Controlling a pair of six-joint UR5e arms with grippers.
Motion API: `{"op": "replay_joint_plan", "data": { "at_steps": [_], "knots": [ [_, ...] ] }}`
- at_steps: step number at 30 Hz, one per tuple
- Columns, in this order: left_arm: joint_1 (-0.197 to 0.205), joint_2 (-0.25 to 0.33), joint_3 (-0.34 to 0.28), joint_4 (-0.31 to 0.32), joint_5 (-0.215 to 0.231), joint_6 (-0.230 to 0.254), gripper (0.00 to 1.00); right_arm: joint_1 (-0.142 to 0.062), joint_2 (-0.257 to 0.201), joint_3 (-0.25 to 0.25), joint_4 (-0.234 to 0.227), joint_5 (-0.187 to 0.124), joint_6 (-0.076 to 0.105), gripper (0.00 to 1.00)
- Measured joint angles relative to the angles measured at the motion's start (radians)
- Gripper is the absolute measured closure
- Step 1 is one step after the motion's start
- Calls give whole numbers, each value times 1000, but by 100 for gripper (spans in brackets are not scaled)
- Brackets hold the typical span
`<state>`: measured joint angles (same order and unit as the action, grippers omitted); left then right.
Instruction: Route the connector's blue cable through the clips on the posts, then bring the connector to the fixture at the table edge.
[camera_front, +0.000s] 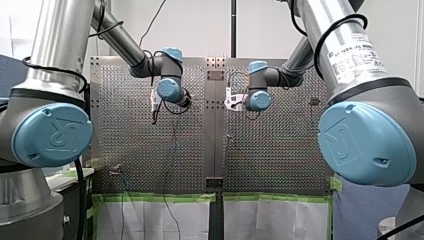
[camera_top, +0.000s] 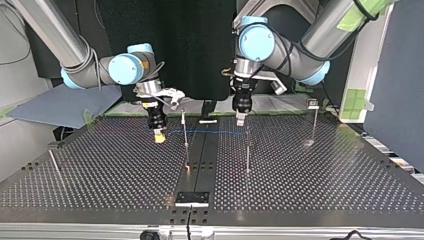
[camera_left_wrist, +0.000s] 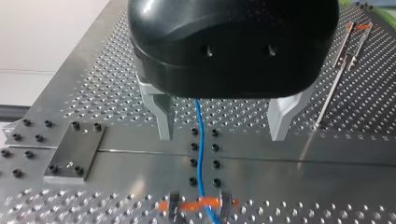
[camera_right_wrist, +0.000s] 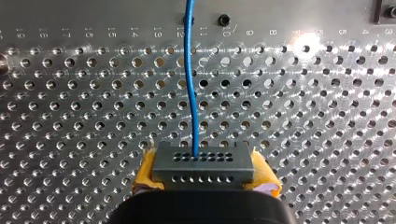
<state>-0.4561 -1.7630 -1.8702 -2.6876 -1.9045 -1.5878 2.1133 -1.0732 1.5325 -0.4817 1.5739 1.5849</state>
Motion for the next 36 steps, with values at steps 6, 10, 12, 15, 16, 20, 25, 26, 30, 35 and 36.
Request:
{"op": "replay_joint_plan", "data": {
  "at_steps": [6, 10, 12, 15, 16, 20, 25, 26, 30, 35, 36],
  "knots": [
    [-43, -20, 43, -1, -43, 3, 0, 0, 2, 0, -1, -1, 0, 100],
    [-71, -21, 71, 2, -71, 6, 0, 0, 3, 0, -2, -1, 0, 100],
    [-86, -22, 86, 4, -86, 8, 0, 0, 3, 0, -2, -1, 0, 100],
    [-108, -22, 103, 5, -107, 9, 0, 0, 3, 0, -2, -1, 0, 100],
    [-114, -23, 106, 5, -114, 8, 0, 0, 3, 0, -2, -1, 0, 100],
    [-143, -39, 115, -4, -143, 9, 0, 0, 3, 0, -2, -1, 1, 100],
    [-175, -74, 119, -4, -181, 9, 0, 0, 3, 0, -1, -2, 1, 100],
    [-177, -81, 119, -1, -188, 9, 0, 0, 3, 0, -1, -3, 1, 100],
    [-173, -100, 121, 4, -224, 9, 0, 0, 3, 0, 0, -3, 2, 100],
    [-159, -105, 122, 7, -263, 10, 0, 3, 4, 0, 0, -3, 2, 100],
    [-155, -105, 123, 12, -272, 10, 0, 3, 4, 0, 0, -3, 2, 100]
  ]
}}
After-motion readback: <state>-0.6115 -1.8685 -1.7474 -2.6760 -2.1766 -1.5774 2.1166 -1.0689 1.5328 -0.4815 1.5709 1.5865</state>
